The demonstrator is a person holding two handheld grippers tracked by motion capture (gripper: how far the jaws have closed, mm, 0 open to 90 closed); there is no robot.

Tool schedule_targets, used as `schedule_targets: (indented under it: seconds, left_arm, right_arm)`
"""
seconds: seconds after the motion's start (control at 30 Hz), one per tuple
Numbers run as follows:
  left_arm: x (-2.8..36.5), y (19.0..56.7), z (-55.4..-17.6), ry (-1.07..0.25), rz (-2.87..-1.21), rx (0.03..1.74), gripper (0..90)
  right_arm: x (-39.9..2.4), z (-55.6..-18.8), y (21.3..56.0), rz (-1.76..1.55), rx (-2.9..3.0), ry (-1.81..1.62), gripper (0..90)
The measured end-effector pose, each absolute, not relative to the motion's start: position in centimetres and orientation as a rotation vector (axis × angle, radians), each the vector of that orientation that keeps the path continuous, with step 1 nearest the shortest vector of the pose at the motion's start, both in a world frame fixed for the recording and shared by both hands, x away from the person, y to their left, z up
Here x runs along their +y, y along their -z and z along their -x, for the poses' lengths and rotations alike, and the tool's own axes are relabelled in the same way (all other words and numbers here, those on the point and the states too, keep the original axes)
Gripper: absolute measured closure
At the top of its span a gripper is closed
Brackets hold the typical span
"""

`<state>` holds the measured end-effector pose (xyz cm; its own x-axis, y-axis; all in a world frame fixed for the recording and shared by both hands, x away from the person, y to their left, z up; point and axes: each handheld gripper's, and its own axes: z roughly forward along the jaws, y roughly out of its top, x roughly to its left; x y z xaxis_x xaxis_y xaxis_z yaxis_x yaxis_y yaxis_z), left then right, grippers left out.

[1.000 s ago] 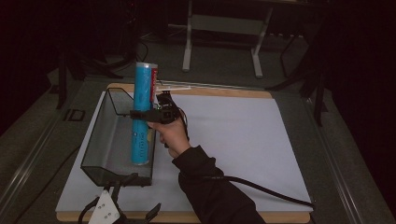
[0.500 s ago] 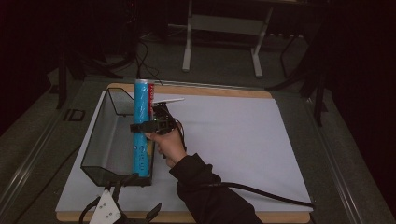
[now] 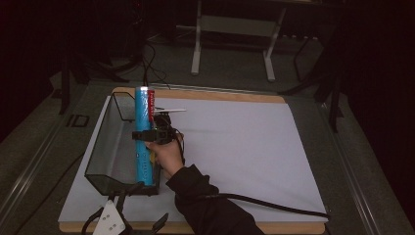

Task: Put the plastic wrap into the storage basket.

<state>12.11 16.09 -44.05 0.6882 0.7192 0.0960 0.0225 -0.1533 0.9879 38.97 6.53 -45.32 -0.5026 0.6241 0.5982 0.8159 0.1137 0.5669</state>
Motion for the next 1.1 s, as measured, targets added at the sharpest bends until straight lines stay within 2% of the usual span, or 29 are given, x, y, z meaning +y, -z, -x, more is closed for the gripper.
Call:
schedule_targets:
  seconds: [0.67,1.1]
  left_arm:
    - [16.1,44.0,-12.0,-0.68,-1.622,0.616,4.3]
    - [16.0,44.1,-12.1,-0.677,-1.631,0.616,4.5]
  right_arm:
    - [8.0,-40.4,48.0,1.671,-2.151,1.249,31.5]
    - [8.4,-40.8,47.7,1.575,-2.332,1.215,27.8]
